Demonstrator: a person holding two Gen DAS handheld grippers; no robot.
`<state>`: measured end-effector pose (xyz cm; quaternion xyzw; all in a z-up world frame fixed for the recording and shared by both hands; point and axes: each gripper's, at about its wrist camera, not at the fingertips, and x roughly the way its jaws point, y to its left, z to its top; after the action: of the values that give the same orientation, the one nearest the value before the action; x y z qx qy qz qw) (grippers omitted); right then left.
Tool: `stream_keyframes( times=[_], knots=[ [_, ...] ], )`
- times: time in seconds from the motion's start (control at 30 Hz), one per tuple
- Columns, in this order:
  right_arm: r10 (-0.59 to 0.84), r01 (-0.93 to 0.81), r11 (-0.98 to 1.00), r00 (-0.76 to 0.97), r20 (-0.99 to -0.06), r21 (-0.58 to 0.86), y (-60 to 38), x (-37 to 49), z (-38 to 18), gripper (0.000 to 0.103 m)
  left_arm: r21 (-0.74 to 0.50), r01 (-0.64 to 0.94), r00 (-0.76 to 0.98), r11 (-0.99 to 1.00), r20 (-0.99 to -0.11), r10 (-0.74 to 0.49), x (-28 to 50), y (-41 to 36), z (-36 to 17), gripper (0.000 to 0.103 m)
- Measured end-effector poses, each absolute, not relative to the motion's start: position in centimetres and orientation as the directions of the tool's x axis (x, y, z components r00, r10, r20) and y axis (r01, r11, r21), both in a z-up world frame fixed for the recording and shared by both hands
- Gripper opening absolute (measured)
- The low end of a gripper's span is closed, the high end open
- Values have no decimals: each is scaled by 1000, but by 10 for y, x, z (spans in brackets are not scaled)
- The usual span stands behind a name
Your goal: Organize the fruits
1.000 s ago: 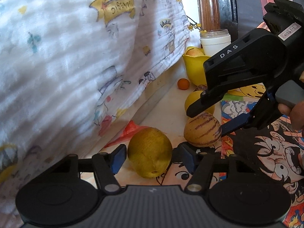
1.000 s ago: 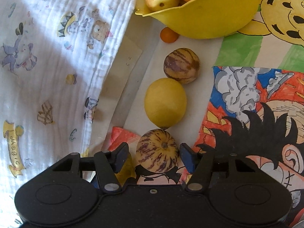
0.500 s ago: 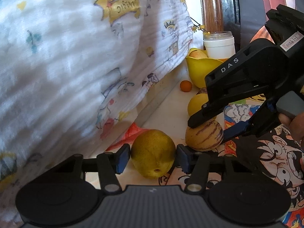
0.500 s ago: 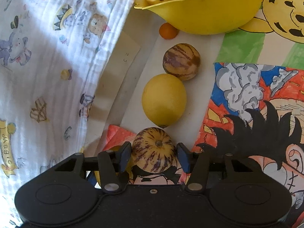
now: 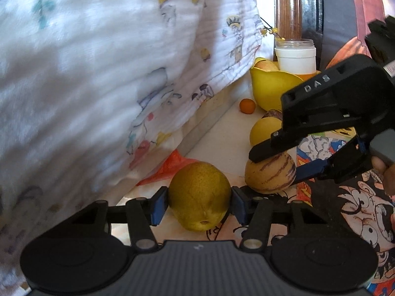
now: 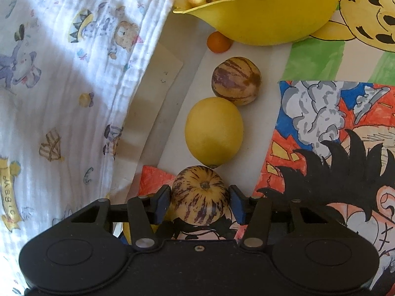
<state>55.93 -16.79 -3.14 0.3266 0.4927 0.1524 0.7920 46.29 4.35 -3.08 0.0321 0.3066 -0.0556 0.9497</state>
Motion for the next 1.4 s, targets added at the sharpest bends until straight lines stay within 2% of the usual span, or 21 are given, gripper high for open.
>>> stream_keyframes(
  times=[0.6,1.1,1.4],
  knots=[
    [629,-4,688,500,-594,726,-195,528,-35,52,-51,129,806,990,-577,-135,438,49,-28,58],
    [649,-88,711,467,-601,698,-208,468,-5,52,-114,160,820,980,-537,-197,392,47,-11,58],
    [659,-121,696,498,-563,708,-218,424,26,52,-165,184,829,969,-504,-243,351,42,3,58]
  ],
)
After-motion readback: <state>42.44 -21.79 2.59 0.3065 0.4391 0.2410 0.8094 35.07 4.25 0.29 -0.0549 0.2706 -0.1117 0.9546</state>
